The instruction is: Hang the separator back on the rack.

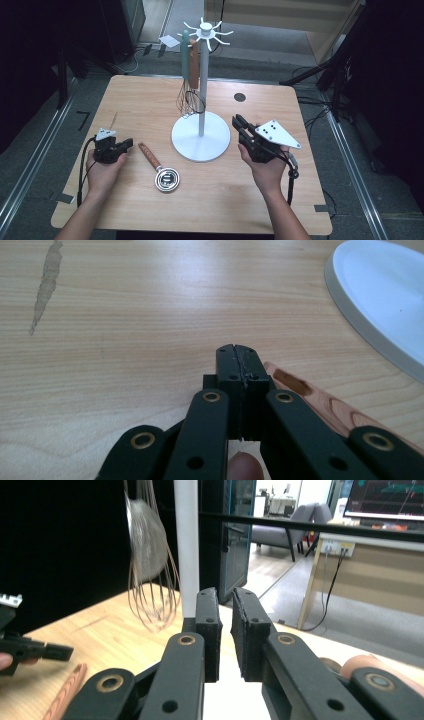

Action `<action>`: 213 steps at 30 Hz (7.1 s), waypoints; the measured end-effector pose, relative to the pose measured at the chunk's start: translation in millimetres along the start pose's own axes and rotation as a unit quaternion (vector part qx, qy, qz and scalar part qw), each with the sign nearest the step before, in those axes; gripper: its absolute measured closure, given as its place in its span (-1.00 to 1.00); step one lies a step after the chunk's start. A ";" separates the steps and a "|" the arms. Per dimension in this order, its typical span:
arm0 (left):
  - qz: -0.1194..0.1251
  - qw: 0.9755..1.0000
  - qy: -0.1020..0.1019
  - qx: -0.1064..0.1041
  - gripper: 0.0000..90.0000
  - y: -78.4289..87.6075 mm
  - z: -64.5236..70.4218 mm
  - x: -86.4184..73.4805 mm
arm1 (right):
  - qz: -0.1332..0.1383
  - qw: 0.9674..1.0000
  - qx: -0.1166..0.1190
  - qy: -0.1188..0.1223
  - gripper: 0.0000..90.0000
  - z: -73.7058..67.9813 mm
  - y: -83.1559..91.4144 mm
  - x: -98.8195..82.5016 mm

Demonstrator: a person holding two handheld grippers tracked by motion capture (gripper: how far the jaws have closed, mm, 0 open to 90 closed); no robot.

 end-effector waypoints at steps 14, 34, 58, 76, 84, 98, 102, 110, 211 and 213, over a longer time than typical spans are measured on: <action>-0.025 0.999 0.002 -0.029 1.00 -19.7 -2.8 10.4 | -0.033 0.999 0.009 -0.023 0.84 -1.5 16.5 -48.5; -0.060 0.995 -0.035 -0.073 1.00 -11.6 21.0 -2.9 | -0.083 0.994 0.045 -0.055 0.82 -29.3 27.7 -102.5; -0.070 0.993 -0.041 -0.085 1.00 -4.1 43.2 -14.9 | -0.186 0.968 0.166 -0.038 1.00 -103.1 2.0 -141.8; -0.078 0.991 -0.049 -0.098 0.99 -1.4 48.4 -17.9 | -0.274 0.948 0.160 -0.031 1.00 -117.3 -11.8 -153.1; -0.081 0.989 -0.060 -0.111 0.98 -4.2 62.5 -20.1 | -0.275 0.949 0.153 -0.018 1.00 -110.6 -9.4 -152.9; -0.073 0.992 -0.043 -0.092 1.00 -23.1 69.8 -7.6 | -0.285 0.946 0.152 -0.007 1.00 -93.9 -1.1 -151.9; -0.079 0.990 -0.047 -0.104 1.00 -28.4 74.5 -4.8 | -0.288 0.945 0.154 -0.005 1.00 -92.4 -0.2 -151.6; -0.087 0.986 -0.066 -0.123 1.00 -28.6 83.8 -7.1 | -0.295 0.943 0.152 0.004 1.00 -85.7 1.2 -150.5; 0.002 1.000 0.025 -0.011 -0.18 14.6 7.3 -12.5 | -0.362 0.928 0.088 -0.005 0.54 -43.6 1.3 -138.0; 0.009 1.000 0.025 -0.001 -0.21 14.4 4.8 -12.2 | -0.363 0.928 0.081 -0.005 0.54 -38.4 6.8 -138.7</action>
Point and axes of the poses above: each handheld gripper's, and its own axes: y roughly backward along the jaws, x roughly out of its top, z roughly to its right, the point moved 1 cm from there along -y, roughly forward along the jaws, and after that the axes turned 1 degree about -z, right-handed, at the moved point
